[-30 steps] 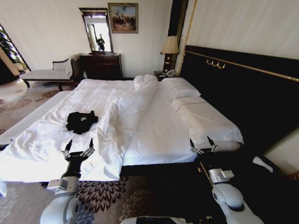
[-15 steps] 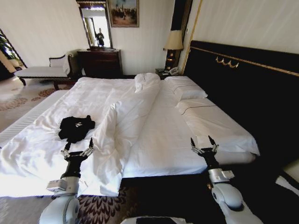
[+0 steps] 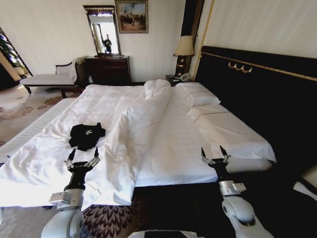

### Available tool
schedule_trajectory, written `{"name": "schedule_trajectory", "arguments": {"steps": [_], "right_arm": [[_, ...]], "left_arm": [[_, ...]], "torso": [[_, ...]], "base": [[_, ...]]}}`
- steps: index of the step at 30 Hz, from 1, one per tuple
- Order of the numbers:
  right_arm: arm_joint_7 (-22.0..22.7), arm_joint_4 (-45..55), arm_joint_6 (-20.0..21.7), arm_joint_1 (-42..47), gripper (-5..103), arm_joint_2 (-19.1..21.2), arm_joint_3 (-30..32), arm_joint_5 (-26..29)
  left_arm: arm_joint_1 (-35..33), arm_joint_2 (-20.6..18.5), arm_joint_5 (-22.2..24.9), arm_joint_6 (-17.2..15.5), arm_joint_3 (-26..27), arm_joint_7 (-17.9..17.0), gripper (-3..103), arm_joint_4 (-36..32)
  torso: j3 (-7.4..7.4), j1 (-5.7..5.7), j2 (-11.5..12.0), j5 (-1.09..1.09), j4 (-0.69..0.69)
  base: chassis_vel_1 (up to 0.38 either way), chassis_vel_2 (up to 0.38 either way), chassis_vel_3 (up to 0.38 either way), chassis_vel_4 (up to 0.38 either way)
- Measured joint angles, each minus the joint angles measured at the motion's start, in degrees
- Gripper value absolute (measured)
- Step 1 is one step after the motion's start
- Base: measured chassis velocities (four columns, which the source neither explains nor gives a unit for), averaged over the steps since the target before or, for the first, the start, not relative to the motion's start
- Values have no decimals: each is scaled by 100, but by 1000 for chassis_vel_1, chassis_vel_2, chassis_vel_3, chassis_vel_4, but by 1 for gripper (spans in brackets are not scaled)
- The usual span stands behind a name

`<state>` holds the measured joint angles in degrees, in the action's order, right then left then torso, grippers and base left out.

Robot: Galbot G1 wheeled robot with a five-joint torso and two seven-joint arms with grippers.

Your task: Fold the clothes on the bed.

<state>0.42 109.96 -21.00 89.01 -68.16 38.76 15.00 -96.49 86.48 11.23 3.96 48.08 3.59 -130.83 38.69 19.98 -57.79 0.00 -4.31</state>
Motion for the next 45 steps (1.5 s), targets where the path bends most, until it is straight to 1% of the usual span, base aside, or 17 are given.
{"name": "schedule_trajectory", "arguments": {"steps": [10,14,16,18,20,23,27,30,32,34,36,41,43,44,45], "right_arm": [[-10,-70,-80,9,100,-131,-35,-68],[-16,-67,-156,19,100,-136,-34,-46],[-18,-74,-194,20,100,-137,-31,-29],[-22,-85,-209,21,100,-138,-30,-31],[-30,-90,-217,21,100,-139,-29,-38],[-73,-110,-253,17,100,-155,-18,-131],[-55,-94,-247,31,100,-196,22,-377],[-36,-78,-249,29,100,-221,38,-528],[-32,-71,-258,21,100,-236,37,-557],[-25,-65,-283,16,100,-246,28,-548],[-30,-68,-381,2,100,-248,11,-484],[-28,-73,-418,4,100,-246,-39,-294],[-7,-42,-414,19,100,-244,-102,-96],[1,3,-376,48,100,-233,-167,109],[6,106,-233,120,100,-185,-273,476]], "left_arm": [[34,31,-80,39,-44,-3,100,100],[35,31,-88,56,-44,-4,100,113],[37,37,-109,71,-45,-6,100,146],[41,44,-116,81,-46,-8,100,158],[44,48,-118,83,-46,-9,100,162],[44,58,-119,83,-47,-21,100,164],[40,60,-114,84,-45,-18,100,147],[43,60,-111,83,-44,-9,100,142],[44,62,-111,83,-44,-9,100,141],[47,62,-110,83,-43,-9,100,141],[53,64,-111,84,-39,-9,100,146],[57,70,-114,90,-38,-9,100,160],[60,71,-117,95,-39,-10,100,171],[62,72,-119,100,-41,-10,100,176],[63,72,-120,104,-41,-10,100,179]], "torso": [[-1,-2,-1,1,0],[-1,-3,-1,-2,0],[-1,-2,0,4,1],[-1,-3,-1,4,-1],[-2,-3,-1,4,-2],[-1,-2,-1,4,4],[-1,-2,-1,-7,-1],[0,-2,0,-2,-4],[0,-2,0,-3,-1],[-1,-2,-1,0,-1],[-1,-3,-1,3,1],[-1,-2,-1,2,1],[-1,-3,-1,2,1],[-1,-3,-1,1,0],[-1,-2,-1,0,0]], "base": [[304,273,-289,-267],[352,325,-343,-322],[278,274,-295,-285],[211,189,-172,-218],[147,138,-172,-151],[79,27,-33,-21],[-20,-13,6,5],[-71,-59,30,27],[-33,-13,17,6],[0,0,0,0],[77,72,-48,-49],[77,75,-63,-60],[13,14,-32,-25],[0,0,0,0],[0,0,0,0]]}}
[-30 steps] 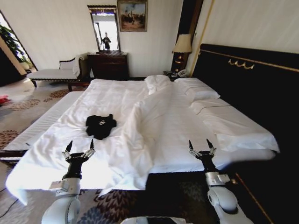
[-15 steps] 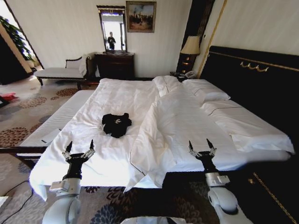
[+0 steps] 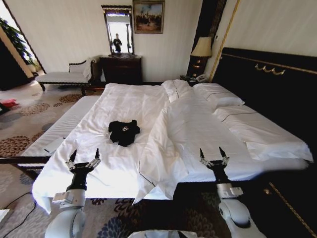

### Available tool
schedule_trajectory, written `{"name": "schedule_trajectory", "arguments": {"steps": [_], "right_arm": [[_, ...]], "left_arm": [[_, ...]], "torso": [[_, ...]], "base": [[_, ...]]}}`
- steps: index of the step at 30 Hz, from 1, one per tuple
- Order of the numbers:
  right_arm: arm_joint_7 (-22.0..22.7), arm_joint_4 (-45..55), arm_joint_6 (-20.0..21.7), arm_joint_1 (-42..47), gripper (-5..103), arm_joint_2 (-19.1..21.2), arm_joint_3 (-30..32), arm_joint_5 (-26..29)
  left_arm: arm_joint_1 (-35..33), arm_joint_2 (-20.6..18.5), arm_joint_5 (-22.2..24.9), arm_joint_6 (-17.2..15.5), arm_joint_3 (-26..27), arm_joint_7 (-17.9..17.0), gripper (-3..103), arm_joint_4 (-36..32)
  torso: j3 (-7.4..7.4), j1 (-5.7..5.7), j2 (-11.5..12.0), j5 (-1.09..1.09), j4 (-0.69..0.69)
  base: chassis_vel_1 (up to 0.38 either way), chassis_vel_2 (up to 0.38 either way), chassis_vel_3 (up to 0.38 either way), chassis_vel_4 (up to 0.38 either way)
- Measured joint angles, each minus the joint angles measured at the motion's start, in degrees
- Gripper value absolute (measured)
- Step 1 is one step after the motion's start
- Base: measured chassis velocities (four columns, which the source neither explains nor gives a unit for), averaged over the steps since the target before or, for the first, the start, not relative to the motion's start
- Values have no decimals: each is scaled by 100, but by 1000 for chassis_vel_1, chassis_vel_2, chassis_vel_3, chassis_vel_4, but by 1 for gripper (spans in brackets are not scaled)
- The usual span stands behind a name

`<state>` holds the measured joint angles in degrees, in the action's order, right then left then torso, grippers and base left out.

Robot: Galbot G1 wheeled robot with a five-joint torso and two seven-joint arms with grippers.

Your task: Fold the clothes on the bed.

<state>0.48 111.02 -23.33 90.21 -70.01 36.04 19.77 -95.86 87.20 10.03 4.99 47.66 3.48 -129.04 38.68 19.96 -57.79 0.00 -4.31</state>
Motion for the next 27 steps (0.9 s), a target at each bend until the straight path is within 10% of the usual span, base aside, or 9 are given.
{"name": "schedule_trajectory", "arguments": {"steps": [15,27], "right_arm": [[2086,1797,2867,250,100,1060,-1171,4198],[2463,1555,2904,-146,100,668,-1398,5206]], "left_arm": [[-20,-16,-40,30,12,-4,100,22],[-15,-19,-98,63,9,-13,100,116]], "torso": [[0,0,0,0,0],[0,1,0,1,0]], "base": [[0,0,0,0],[0,0,0,0]]}}
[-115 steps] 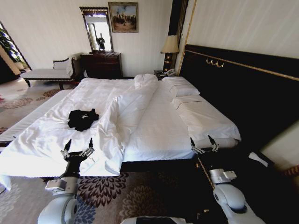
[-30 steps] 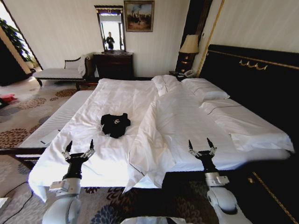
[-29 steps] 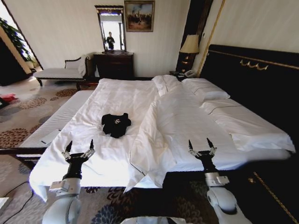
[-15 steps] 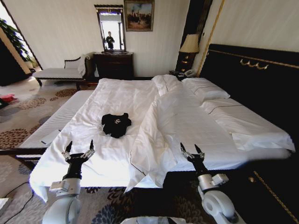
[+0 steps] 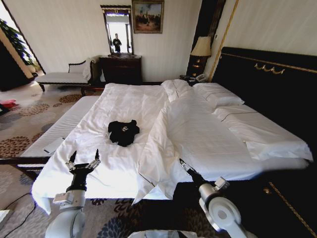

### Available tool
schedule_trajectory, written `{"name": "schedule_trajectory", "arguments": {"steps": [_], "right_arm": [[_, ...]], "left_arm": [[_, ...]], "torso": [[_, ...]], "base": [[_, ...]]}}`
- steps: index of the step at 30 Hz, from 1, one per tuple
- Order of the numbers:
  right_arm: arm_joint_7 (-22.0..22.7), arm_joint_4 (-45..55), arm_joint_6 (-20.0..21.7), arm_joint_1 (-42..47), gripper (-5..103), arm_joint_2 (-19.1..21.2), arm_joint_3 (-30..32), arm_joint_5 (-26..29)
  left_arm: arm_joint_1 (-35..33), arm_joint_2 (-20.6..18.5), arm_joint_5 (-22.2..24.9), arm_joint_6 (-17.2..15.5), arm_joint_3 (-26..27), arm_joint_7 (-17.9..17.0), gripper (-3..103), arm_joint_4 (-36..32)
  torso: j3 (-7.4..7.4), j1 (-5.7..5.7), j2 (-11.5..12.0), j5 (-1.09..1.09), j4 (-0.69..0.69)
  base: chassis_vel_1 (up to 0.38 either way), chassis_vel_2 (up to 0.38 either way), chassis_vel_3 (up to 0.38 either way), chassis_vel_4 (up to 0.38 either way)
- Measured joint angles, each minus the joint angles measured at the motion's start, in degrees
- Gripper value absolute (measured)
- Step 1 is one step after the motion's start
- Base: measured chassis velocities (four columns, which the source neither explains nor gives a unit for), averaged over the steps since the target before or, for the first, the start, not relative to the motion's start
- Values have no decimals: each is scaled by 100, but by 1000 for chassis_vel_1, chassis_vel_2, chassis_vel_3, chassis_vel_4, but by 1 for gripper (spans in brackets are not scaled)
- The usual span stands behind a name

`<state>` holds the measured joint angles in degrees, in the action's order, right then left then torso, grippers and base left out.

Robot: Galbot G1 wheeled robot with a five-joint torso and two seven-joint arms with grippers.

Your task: Fold the clothes on the bed.

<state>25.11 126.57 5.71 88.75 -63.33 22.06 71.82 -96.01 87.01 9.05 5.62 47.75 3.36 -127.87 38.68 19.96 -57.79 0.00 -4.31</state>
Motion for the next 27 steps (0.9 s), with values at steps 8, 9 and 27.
{"name": "schedule_trajectory", "arguments": {"steps": [8,9,27], "right_arm": [[-806,-344,-491,-286,100,-303,-180,166],[-806,-344,-491,-286,100,-303,-180,166],[-1423,-970,-722,-224,100,-433,-911,-1335]], "left_arm": [[2,11,-52,30,3,-3,100,53],[2,11,-52,30,3,-3,100,53],[41,1,-40,55,28,-16,100,166]], "torso": [[0,0,0,0,0],[0,0,0,0,0],[0,0,0,-1,0]], "base": [[0,0,0,0],[0,0,0,0],[0,0,0,0]]}}
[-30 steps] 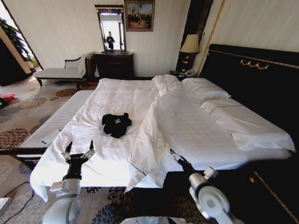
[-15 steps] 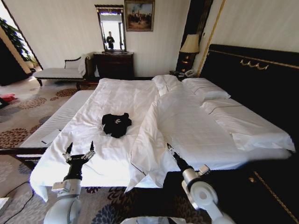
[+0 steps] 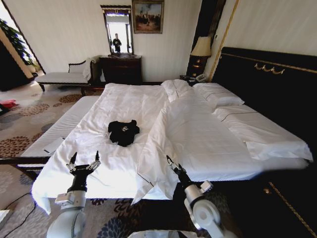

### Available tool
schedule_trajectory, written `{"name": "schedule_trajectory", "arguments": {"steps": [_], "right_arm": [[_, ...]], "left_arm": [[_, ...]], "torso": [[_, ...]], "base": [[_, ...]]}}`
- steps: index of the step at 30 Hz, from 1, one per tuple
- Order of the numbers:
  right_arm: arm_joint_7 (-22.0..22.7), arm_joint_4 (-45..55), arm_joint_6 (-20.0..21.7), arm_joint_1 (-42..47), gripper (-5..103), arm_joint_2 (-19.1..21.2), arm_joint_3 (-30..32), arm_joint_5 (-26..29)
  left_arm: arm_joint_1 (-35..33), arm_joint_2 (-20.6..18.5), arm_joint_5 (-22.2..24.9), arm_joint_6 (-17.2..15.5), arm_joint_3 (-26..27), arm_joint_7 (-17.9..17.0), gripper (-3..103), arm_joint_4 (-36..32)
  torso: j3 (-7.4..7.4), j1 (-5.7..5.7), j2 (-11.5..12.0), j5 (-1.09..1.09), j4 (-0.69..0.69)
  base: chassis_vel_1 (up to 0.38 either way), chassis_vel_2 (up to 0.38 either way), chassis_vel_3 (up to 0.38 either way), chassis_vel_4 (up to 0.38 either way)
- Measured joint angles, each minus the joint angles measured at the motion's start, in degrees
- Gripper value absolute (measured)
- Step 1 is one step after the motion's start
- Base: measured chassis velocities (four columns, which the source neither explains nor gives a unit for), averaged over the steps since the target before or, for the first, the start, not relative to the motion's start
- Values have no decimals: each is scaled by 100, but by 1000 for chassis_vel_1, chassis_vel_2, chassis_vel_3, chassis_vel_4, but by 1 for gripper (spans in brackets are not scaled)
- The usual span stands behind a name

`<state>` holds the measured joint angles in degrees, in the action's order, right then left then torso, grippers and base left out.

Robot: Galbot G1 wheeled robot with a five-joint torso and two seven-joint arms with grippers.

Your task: Fold the clothes on the bed.

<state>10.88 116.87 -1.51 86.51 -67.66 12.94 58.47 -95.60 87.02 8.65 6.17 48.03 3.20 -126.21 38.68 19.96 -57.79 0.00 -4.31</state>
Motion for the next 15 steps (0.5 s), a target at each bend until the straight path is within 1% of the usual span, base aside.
{"name": "schedule_trajectory", "arguments": {"steps": [1,3,4,5,6,10,12,15], "right_arm": [[17,-40,0,-6,103,-15,-2,-8],[20,-58,0,-9,103,-31,-2,-10],[17,-78,0,-14,100,-52,-2,-19],[11,-86,-2,-17,95,-60,-2,-24],[11,-86,-2,-17,95,-60,-2,-24],[-33,-146,-87,-59,74,-106,-1,-28],[-57,-164,-135,-69,74,-123,8,-23],[-148,-204,-260,-80,58,-182,34,-18]], "left_arm": [[1,1,-1,7,0,-1,100,19],[3,2,-2,16,-1,-3,100,41],[9,3,-9,23,-4,-4,100,68],[16,3,-11,25,-6,-5,100,82],[16,3,-11,25,-6,-5,100,82],[54,-3,-1,27,-9,-10,100,109],[63,-9,5,27,-6,-12,100,127],[87,-15,14,31,-3,-19,100,161]], "torso": [[0,0,0,0,0],[0,0,0,0,0],[0,0,0,0,0],[0,0,0,0,0],[0,0,0,0,0],[0,0,0,0,0],[0,0,0,0,0],[0,0,0,1,0]], "base": [[0,0,0,0],[0,0,0,0],[0,0,0,0],[0,0,0,0],[0,0,0,0],[0,0,0,0],[0,0,0,0],[0,0,0,0]]}}
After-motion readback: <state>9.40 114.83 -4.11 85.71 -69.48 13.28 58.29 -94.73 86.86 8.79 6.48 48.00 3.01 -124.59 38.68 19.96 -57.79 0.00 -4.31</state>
